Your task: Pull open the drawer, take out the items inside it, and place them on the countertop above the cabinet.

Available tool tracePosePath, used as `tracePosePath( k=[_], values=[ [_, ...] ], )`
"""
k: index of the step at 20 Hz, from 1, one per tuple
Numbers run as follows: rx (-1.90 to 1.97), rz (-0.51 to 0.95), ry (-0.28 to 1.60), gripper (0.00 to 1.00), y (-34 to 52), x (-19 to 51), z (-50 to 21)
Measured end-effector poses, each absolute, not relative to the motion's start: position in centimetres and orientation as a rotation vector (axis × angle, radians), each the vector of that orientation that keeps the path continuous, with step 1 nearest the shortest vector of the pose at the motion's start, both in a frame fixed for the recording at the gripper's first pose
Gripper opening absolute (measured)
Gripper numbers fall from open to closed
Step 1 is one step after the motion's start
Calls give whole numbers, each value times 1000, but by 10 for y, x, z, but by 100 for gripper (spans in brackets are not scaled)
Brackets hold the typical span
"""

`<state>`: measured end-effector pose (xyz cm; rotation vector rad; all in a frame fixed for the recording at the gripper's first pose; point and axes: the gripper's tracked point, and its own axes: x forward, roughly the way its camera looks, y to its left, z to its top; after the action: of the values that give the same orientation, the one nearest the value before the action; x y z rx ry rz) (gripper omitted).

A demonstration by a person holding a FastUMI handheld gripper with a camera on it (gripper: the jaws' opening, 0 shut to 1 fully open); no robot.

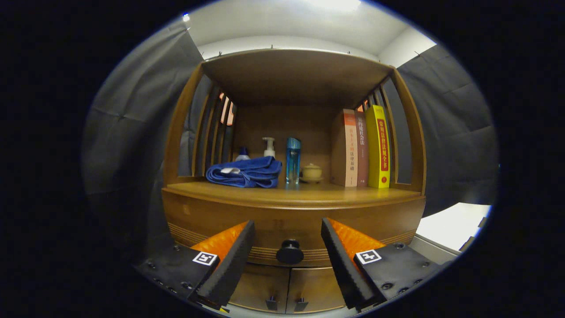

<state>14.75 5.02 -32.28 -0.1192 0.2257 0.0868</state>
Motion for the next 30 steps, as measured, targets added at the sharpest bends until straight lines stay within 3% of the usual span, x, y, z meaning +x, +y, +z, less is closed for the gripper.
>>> tracePosePath(
  k=[6,11,14,17,21,30],
  values=[
    [-78,93,300,98,50,161,-365],
    [-131,77,319,76,48,167,-384],
    [-123,47,338,58,49,162,-390],
    [-118,57,337,55,48,169,-388],
    [-98,50,330,40,47,175,-387],
    [-78,22,358,36,46,155,-377]
  ],
)
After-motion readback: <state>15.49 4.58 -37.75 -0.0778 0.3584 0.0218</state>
